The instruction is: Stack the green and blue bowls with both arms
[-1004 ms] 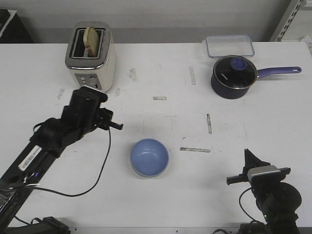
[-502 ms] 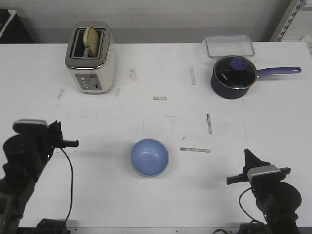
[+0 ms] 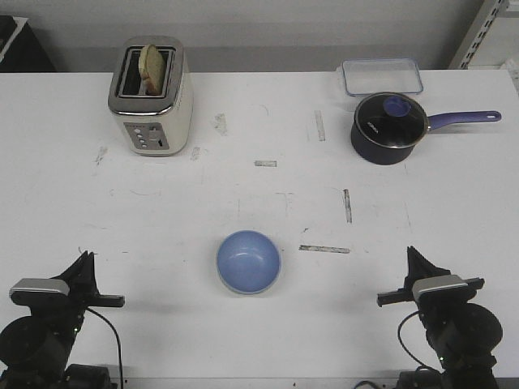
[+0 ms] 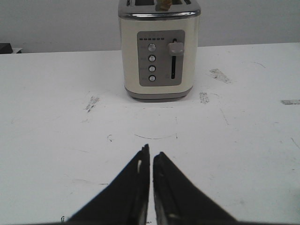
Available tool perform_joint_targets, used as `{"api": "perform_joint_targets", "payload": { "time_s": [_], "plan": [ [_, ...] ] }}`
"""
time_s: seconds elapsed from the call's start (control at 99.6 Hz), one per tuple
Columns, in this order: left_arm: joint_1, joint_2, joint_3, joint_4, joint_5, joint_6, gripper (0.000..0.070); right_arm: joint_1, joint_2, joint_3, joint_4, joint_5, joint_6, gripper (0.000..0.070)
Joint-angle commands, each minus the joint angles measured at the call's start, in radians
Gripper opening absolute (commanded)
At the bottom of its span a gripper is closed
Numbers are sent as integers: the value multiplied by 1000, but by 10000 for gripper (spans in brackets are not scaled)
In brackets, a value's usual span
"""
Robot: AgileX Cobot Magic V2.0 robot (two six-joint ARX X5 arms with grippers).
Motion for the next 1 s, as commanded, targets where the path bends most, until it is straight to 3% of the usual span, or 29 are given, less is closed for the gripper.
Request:
{"api": "perform_joint_targets", "payload": {
  "time_s": [0.0,0.763,0.914,0.994],
  "plan": [
    [1,1,6,5,3,10,1,1,3,-3,14,3,2,0],
    [2,0,3,7,2,9,1,1,3,-3,19,3,2,0],
    [54,-5,-45,45,7,9,1,1,3,-3,19,3,2,0],
    [89,-29,-116,105,56,9,1,1,3,-3,19,3,2,0]
  ]
}}
